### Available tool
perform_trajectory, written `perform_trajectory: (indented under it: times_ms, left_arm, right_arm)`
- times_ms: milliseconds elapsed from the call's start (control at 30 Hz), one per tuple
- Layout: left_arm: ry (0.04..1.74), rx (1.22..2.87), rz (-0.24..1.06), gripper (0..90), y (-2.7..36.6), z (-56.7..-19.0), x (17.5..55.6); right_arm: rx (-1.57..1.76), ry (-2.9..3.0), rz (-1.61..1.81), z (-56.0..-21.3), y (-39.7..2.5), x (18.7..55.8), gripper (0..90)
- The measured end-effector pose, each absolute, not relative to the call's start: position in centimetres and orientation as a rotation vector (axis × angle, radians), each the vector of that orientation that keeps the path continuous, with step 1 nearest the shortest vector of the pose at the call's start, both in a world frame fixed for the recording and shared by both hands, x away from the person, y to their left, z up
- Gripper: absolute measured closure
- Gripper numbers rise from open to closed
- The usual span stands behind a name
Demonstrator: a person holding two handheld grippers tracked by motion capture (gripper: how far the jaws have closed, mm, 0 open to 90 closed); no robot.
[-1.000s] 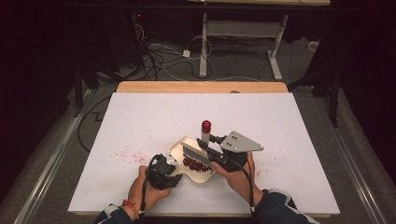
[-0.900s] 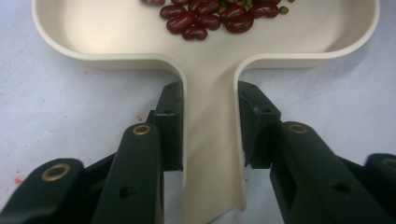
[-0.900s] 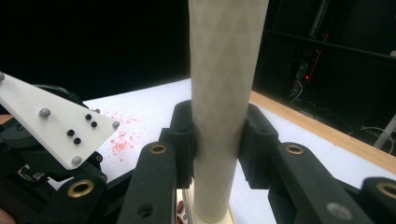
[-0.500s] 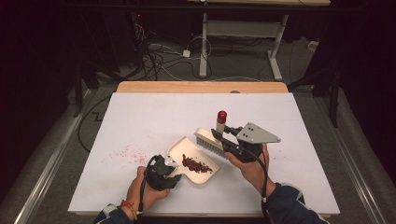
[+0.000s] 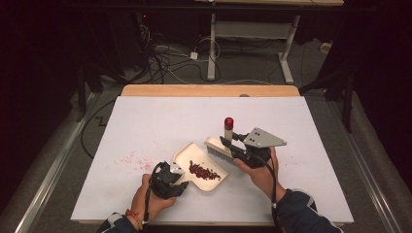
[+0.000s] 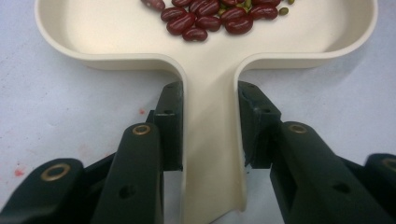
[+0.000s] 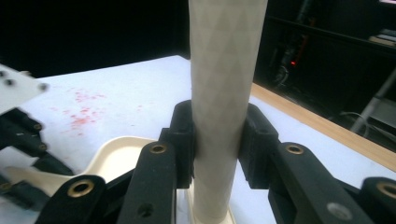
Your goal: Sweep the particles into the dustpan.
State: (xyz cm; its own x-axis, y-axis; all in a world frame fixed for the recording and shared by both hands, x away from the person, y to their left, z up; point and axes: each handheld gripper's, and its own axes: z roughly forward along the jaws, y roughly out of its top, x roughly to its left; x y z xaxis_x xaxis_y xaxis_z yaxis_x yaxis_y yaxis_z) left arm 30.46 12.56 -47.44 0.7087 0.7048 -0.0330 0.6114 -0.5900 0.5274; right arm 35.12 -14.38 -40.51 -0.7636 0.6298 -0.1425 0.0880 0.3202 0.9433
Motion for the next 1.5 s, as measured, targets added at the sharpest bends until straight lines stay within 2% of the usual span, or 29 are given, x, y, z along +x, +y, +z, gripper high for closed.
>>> perform_trajectory:
  times_ms: [467, 633, 800, 1133, 1500]
  left_arm:
    - [0.964, 2.429, 0.29, 63.5, 13.1, -47.4, 30.6]
    - [0.947, 2.437, 0.32, 63.4, 12.9, -47.3, 30.5]
    - [0.89, 2.474, 0.407, 63.0, 12.5, -47.5, 30.2]
    - [0.856, 2.456, 0.383, 63.4, 12.7, -47.4, 30.6]
    - [0.84, 2.429, 0.353, 63.8, 13.1, -46.9, 30.9]
  right_arm:
    - [0.54, 2.162, 1.487, -40.2, -11.9, 32.5, 70.1]
    - [0.543, 2.149, 1.494, -39.8, -12.3, 32.7, 70.1]
    - [0.54, 2.103, 1.491, -39.3, -12.9, 33.3, 70.1]
    - [0.444, 2.106, 1.543, -39.8, -12.4, 35.1, 70.0]
    - [0.403, 2.151, 1.551, -40.3, -11.9, 35.3, 70.1]
